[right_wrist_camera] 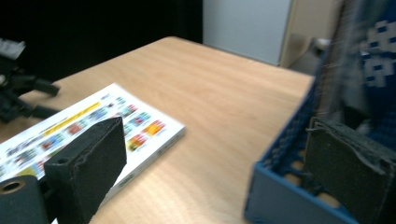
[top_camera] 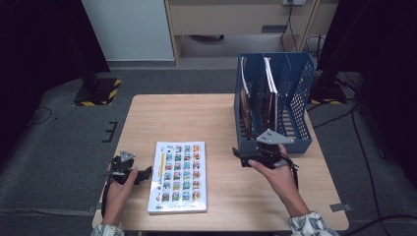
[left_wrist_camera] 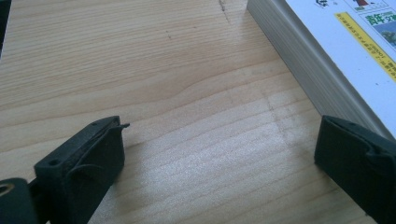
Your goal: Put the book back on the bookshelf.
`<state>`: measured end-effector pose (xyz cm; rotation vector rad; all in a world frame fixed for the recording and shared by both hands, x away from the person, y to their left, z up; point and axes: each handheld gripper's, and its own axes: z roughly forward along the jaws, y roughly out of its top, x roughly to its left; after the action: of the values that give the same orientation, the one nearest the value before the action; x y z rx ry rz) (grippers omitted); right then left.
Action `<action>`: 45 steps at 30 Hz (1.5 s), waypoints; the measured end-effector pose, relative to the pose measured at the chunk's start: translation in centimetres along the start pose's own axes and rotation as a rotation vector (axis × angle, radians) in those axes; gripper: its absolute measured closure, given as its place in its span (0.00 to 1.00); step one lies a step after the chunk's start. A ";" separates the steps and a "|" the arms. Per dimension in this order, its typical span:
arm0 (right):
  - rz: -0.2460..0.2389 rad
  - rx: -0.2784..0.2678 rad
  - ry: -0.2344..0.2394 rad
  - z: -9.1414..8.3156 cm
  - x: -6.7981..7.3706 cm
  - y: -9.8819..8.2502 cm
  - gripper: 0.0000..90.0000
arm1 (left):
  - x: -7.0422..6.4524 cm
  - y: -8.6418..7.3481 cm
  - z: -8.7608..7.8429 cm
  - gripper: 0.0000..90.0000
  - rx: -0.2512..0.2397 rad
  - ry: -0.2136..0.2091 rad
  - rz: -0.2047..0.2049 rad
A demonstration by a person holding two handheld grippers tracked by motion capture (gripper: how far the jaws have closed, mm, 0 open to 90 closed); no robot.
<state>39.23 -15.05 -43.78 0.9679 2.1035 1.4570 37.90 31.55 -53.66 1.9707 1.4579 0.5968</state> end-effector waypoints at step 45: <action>-0.120 0.238 0.172 7.5 6.1 -3.3 0.44 | -3.5 1.7 -3.2 0.39 -0.093 -0.162 0.031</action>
<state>39.04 -6.53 -49.32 0.8054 2.4577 1.2923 35.90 28.52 -50.13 1.9247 1.2814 0.4962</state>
